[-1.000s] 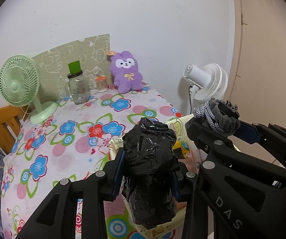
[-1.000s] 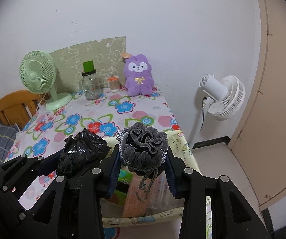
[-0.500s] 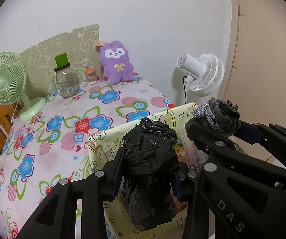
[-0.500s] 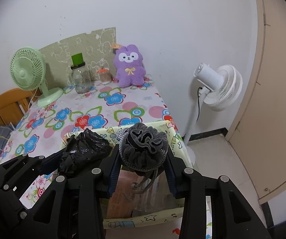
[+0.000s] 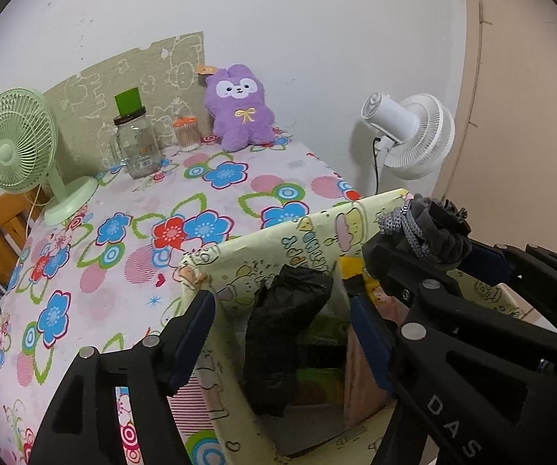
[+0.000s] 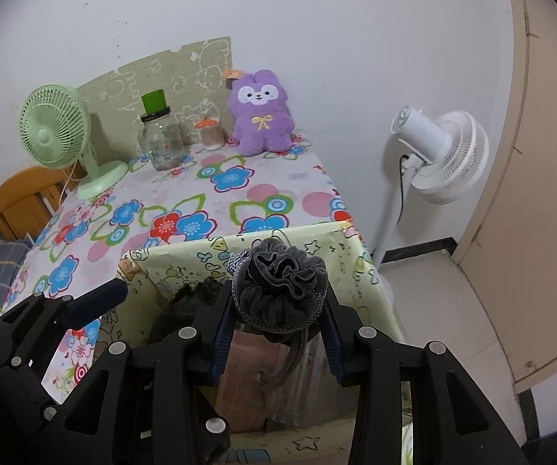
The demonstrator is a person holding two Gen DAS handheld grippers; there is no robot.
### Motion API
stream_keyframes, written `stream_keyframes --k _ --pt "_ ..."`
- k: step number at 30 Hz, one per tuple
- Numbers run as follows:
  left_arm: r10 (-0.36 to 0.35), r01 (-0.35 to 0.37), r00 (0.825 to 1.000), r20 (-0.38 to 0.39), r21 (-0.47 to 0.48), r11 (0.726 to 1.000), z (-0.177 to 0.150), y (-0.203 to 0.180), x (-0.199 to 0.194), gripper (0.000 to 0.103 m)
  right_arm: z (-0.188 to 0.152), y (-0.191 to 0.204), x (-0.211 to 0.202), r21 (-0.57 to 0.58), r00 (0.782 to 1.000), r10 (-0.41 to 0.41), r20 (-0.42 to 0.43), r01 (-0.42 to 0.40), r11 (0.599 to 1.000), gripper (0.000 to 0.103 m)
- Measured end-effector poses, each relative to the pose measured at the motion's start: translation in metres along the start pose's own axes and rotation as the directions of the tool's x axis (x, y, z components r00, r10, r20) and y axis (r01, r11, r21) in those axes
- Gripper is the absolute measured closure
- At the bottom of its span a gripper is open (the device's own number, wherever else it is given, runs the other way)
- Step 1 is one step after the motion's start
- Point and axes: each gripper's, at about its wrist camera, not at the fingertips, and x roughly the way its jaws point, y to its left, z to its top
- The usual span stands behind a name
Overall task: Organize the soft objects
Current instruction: 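Lower both black items into the box and open both tools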
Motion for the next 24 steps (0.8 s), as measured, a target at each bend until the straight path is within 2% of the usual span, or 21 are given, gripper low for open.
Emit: stream_keyframes --k 4,8,11,12,15,24 --pt "-0.015 0.015 1.000 -0.005 0.007 1.000 0.000 0.002 0.000 0.027 0.000 0.003 0.007 0.006 1.000 0.021 -0.012 -0.021 1.000 0.059" --pt "-0.035 0.035 0.999 -0.012 0.024 0.999 0.000 0.000 -0.001 0.020 0.001 0.003 0.013 0.019 0.999 0.033 -0.022 -0.033 0.999 0.059" --pt "-0.028 0.028 1.000 -0.013 0.028 0.999 0.001 -0.001 0.000 0.020 0.001 0.003 0.017 0.028 0.999 0.038 -0.033 -0.037 0.999 0.057" --pt "-0.030 0.030 0.999 -0.013 0.028 0.999 0.001 -0.001 0.000 0.020 0.001 0.003 0.018 0.029 0.999 0.038 -0.033 -0.037 0.999 0.055" --pt "-0.033 0.033 0.999 -0.013 0.026 0.999 0.001 -0.001 0.001 0.019 0.001 0.001 0.018 0.042 0.999 0.041 -0.034 -0.040 0.998 0.041" --pt "-0.030 0.030 0.999 -0.010 0.025 0.999 0.002 -0.002 0.001 0.015 -0.001 -0.003 0.014 0.056 0.999 0.033 -0.027 -0.032 0.998 0.034"
